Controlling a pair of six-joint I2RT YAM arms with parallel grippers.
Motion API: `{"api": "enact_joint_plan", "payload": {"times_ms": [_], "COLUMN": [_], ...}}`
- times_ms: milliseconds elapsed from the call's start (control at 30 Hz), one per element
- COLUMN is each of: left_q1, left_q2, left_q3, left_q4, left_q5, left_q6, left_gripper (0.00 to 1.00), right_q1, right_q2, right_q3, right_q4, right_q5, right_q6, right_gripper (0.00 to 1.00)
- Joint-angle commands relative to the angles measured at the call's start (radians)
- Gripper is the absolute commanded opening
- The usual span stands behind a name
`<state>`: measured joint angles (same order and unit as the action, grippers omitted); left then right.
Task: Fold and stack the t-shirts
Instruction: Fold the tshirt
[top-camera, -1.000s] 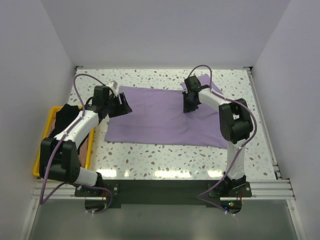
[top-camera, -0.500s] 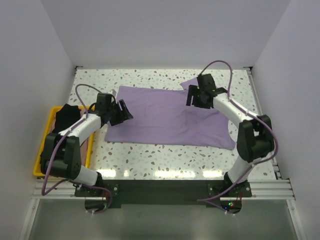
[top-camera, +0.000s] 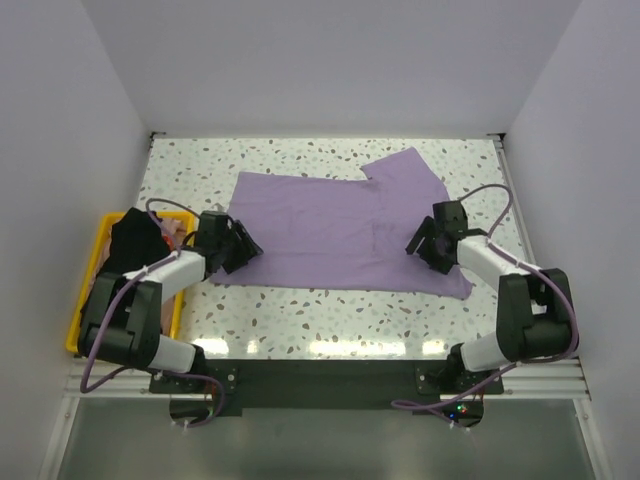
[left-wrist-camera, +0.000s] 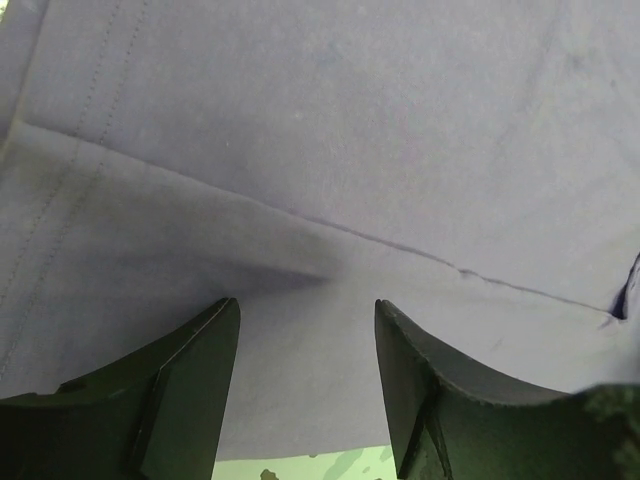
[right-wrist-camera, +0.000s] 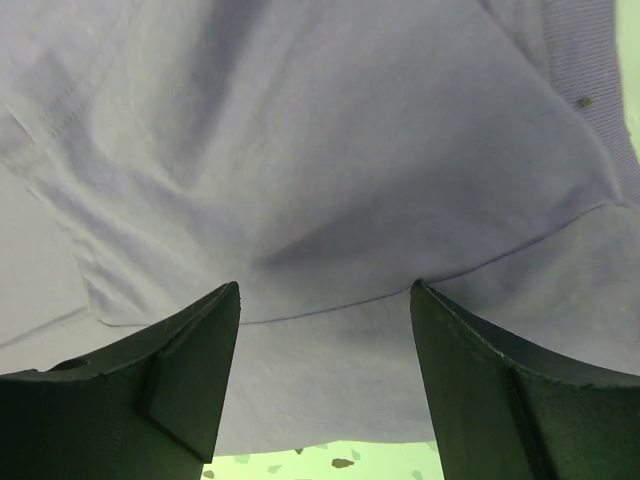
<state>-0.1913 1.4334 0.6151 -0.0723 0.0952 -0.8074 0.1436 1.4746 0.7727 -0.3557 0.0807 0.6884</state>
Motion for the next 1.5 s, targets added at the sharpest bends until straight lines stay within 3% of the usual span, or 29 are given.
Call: {"api": "enact_joint_plan", "payload": {"times_ms": [0,267,500,767,933,1033,1167,1300,1467], "left_q1": [-0.004,-0.004,-0.004,-0.004,-0.004,0.001,0.006,0.018,0.029], "left_q2": [-0.021,-0.134,-0.321,-0.476,-0.417,-0.257,0.061,0.356,0.657], "left_q3": [-0.061,-0.164,-0.273,-0.262,0.007,0.228,0.493,0.835,1.134], "left_q4": [0.057,0.002,-0.090,-0.191,-0.214,-0.213,-0.210,-0.297,-0.350], "left_q5": [-0.074,-0.143,-0.160,-0.134,-0.178,-0.264,-0.386,-0.448,-0.482], "left_q6": [-0.052,-0.107,-0.148,-0.142,-0.062,-0.001,0.120,0.246,0.376], "left_gripper": [0.61,0.61,0.62,0.64,0.70,0.71,0.67,0.59,0.52], "right_q1": [-0.015,-0.058,-0.102,-0.108,-0.108,-0.104,-0.102,-0.101,-0.101], "right_q2": [-0.022,-0.088,-0.218,-0.384,-0.335,-0.202,0.033,0.212,0.395], "right_q3": [-0.049,-0.139,-0.205,-0.218,-0.018,0.155,0.457,0.620,0.781], "right_q4": [0.058,0.000,-0.136,-0.229,-0.115,-0.037,-0.043,-0.020,0.003], "right_q5": [0.007,0.027,0.042,0.002,-0.125,-0.220,-0.228,-0.220,-0.234], "right_q6": [0.062,0.103,0.120,0.137,0.027,-0.061,-0.171,-0.217,-0.265], "right_gripper": [0.72,0.72,0.73,0.72,0.73,0.73,0.72,0.69,0.66]}}
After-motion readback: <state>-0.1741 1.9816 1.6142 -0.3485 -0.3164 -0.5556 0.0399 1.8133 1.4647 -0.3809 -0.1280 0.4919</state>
